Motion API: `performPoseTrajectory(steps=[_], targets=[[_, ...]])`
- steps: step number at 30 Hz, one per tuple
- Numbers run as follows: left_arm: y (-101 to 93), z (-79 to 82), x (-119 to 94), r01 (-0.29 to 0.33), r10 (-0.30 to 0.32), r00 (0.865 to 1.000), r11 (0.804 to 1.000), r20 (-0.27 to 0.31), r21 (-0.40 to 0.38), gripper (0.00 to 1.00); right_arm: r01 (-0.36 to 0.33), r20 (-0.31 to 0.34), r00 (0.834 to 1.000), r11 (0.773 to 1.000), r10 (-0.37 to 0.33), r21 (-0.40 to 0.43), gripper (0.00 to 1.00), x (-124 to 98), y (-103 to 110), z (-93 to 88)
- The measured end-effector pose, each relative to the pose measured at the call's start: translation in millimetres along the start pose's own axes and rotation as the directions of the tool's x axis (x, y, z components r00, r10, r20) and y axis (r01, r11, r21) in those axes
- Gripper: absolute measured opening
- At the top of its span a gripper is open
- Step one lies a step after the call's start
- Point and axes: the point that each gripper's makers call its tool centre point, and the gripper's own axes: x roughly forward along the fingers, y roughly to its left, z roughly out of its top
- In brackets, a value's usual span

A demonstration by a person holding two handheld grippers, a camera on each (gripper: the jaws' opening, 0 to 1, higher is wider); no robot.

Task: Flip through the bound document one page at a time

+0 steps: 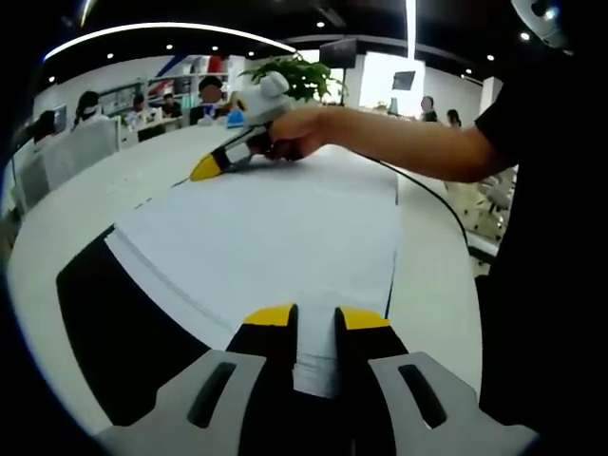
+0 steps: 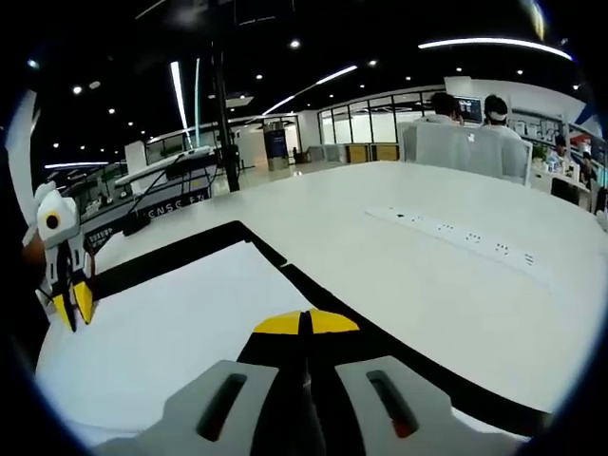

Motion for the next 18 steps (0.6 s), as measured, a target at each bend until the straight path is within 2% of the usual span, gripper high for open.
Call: performPoseTrajectory(steps=[9,18], targets=[[-0.3,0.8,1.4,-0.007,0.007,1.0,1.0,-0.01,0.001,0.19,-0.036,-0.049,0.998,0.999,0.035,-0.026,0.02,-0.5,1.5,-0.9],[-1.4,1.4,2.4,-0.007,0.007,1.0,1.0,-0.024,0.003,0.19,-0.067,-0.036,0.997,0.997,0.066,-0.034,0.02,-1.9,1.4,-1.1]])
